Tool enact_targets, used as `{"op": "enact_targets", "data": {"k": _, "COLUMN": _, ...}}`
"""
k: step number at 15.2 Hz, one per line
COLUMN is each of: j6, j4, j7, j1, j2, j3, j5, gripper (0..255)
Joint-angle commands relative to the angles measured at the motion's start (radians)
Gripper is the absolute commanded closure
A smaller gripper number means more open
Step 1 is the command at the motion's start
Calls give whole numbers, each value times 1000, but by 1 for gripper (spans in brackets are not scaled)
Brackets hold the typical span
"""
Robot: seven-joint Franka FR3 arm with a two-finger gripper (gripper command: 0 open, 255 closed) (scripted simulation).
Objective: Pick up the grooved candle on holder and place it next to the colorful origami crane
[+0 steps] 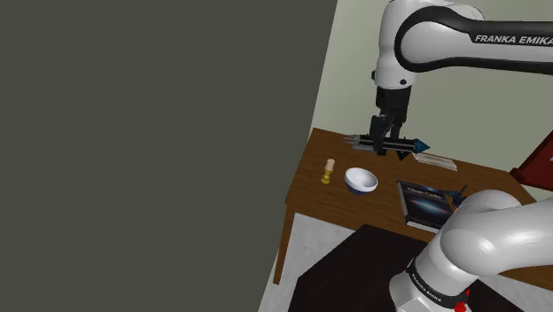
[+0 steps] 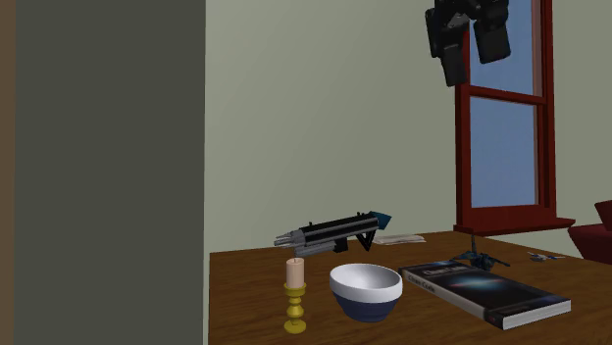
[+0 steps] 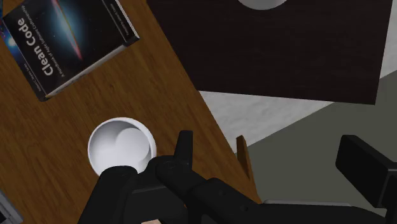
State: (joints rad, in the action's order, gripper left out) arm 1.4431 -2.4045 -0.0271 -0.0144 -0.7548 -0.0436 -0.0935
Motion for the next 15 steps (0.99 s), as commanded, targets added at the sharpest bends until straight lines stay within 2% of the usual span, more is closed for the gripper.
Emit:
{"op": "enact_targets", "data": {"k": 1, "j6": 0, "j4": 0, "j7": 0, "j1": 0, "j2": 0, "j3": 0, "j5": 0, "gripper": 0}}
{"op": "enact_targets", "data": {"k": 8, "j6": 261, "j4": -79, "j7": -65, "j1": -30, "j2": 139, "j3": 83, "j5": -47, "gripper": 0}}
{"op": "enact_targets", "data": {"k": 15, "j6": 516, "j4": -82, "j7": -132, "j1": -55, "j2": 348, "j3": 161, "j5": -69, "gripper": 0}}
